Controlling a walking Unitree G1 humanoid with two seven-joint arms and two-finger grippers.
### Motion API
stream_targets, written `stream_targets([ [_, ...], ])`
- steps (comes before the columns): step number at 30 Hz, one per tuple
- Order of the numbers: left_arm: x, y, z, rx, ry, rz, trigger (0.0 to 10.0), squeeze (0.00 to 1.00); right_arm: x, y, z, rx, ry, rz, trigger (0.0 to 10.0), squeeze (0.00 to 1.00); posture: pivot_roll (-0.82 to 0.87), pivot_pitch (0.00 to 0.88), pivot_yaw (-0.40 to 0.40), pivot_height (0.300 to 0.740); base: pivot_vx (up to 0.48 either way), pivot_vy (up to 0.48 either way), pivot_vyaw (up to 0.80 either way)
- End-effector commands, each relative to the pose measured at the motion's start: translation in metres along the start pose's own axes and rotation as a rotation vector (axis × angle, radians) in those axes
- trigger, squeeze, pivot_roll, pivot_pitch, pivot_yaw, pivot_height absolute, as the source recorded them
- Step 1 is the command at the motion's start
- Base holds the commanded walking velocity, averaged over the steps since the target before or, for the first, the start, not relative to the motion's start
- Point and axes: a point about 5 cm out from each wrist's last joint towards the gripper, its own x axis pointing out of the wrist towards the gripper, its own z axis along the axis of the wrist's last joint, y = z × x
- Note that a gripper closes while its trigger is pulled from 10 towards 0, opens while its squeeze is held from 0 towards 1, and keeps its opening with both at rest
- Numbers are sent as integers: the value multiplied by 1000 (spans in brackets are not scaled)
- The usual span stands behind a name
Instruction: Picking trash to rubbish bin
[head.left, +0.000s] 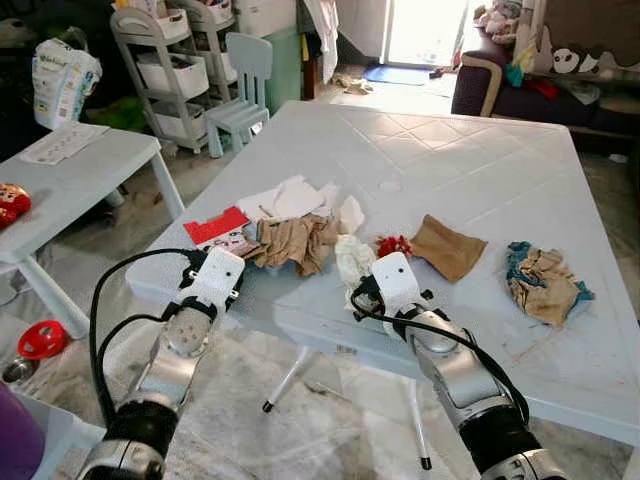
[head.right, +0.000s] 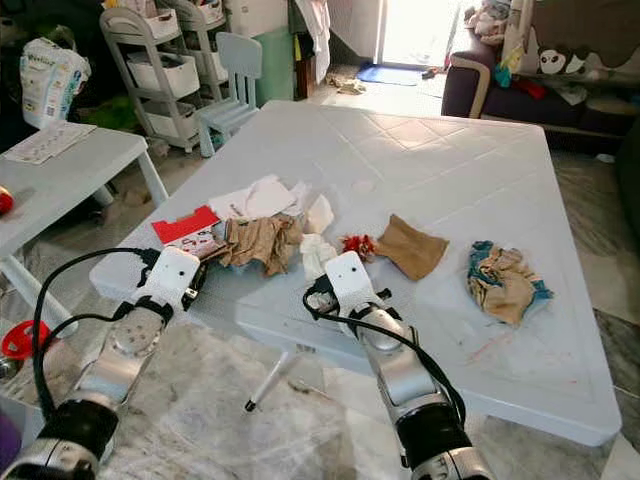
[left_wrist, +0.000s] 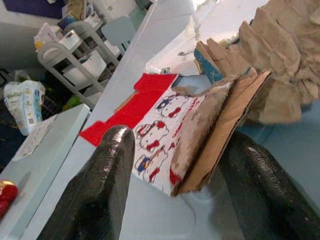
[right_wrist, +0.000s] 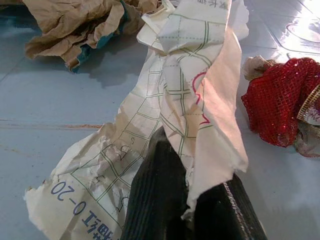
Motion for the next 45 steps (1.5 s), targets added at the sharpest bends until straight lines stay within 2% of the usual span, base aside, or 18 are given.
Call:
stream_targets([
  [1,5,-1,3,10,-9,0,2510,0,-2,1,-6,22,26,-2,0,0,-129,0,32,740,0,0,0],
  [2,5,-1,3,8,-9,0,2510,0,-2,0,-6,22,25,-3,0,0,-129,0,32,740,0,0,0],
  [3,6,-2,4,2,-12,-5,0,0,-3,0,-6,22,26,-5,0,0,-132,0,35,740,0,0,0],
  [24,7,-7,-4,-6,-25,-19,0,0,-5,-1,-8,23,32,-3,0,0,-127,0,33,740,0,0,0],
  [37,7,1,-5,27,-23,29,0,0,-4,0,-7,33,28,-4,0,0,-128,0,41,740,0,0,0],
  [45,8,13,6,60,-97,127,0,0,-6,-2,-8,61,22,-18,0,0,-129,0,40,740,0,0,0],
])
